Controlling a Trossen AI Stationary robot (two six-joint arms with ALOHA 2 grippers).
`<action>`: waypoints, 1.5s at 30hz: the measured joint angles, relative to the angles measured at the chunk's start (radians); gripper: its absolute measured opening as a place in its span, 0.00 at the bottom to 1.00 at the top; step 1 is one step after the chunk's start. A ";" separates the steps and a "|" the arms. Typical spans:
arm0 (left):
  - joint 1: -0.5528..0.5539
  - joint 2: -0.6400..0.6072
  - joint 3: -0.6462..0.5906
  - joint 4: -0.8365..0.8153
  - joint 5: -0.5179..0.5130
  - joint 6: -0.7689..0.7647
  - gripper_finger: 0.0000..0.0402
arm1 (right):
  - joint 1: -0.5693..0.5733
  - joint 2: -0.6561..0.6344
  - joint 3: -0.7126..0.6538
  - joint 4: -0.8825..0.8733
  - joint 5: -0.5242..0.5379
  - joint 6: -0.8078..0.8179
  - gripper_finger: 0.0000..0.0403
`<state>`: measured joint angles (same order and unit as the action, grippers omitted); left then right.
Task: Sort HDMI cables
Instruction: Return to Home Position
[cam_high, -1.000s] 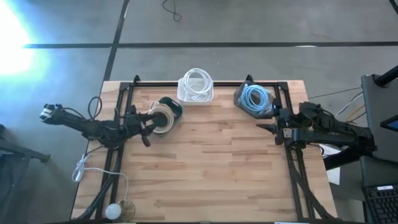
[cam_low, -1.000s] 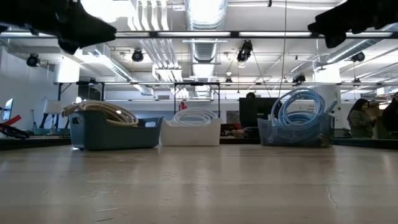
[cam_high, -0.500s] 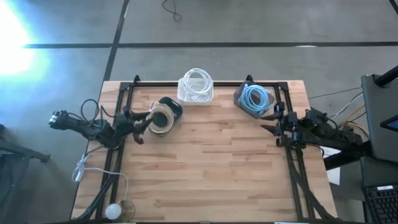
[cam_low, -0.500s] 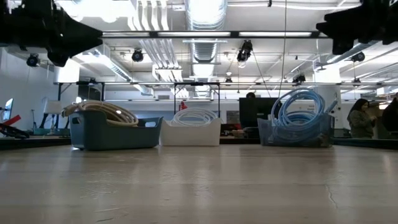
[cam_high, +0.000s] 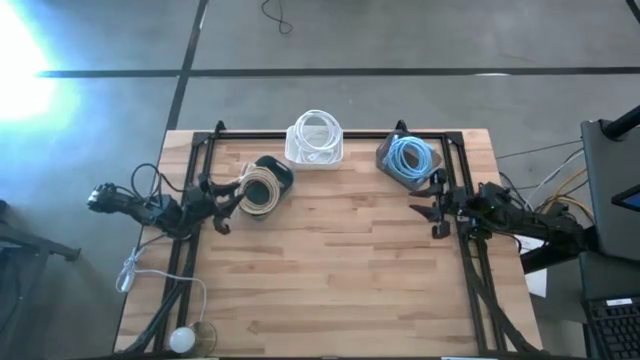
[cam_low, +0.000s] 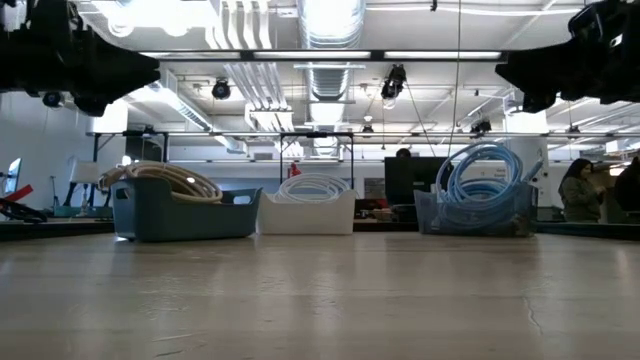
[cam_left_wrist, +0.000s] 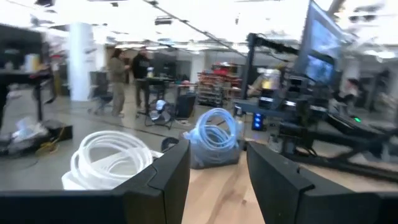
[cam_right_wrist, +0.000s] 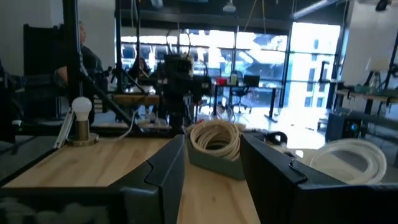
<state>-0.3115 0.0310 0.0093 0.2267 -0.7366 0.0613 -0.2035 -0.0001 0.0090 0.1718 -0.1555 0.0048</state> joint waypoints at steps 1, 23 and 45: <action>0.000 -0.002 0.000 -0.003 0.021 0.016 0.41 | 0.000 0.000 0.000 -0.014 0.000 0.003 0.38; 0.000 0.023 0.001 -0.170 0.203 0.128 0.41 | 0.000 0.019 0.000 -0.072 -0.002 -0.038 0.35; 0.000 0.023 0.001 -0.170 0.195 0.125 0.41 | 0.000 0.023 0.000 -0.071 -0.001 -0.058 0.34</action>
<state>-0.3119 0.0540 0.0101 0.0563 -0.5419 0.1864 -0.2031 0.0227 0.0090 0.1009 -0.1566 -0.0528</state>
